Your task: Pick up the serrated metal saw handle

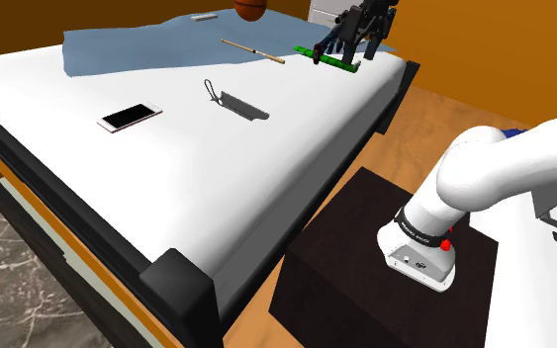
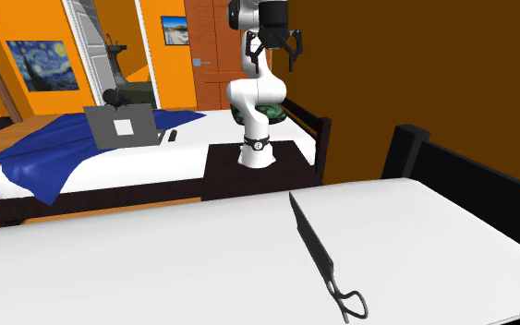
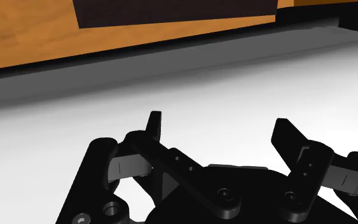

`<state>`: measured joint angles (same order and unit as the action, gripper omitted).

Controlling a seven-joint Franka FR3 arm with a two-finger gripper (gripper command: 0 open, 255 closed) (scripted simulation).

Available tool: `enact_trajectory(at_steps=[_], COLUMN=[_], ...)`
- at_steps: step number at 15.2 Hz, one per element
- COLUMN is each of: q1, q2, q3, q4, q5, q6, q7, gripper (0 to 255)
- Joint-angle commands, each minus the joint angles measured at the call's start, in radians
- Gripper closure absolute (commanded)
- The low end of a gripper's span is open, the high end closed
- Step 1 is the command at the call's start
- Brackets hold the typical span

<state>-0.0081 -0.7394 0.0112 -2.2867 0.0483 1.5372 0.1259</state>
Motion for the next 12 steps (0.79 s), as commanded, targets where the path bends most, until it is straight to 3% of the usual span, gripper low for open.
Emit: enact_trajectory(at_steps=[1,12], q1=[0.0,0.013], q2=[0.0,0.357], q3=[0.0,-0.006], q4=[0.0,0.069], q5=[0.0,-0.018], q6=[0.0,0.297], q7=[0.0,-0.071], gripper=[0,0])
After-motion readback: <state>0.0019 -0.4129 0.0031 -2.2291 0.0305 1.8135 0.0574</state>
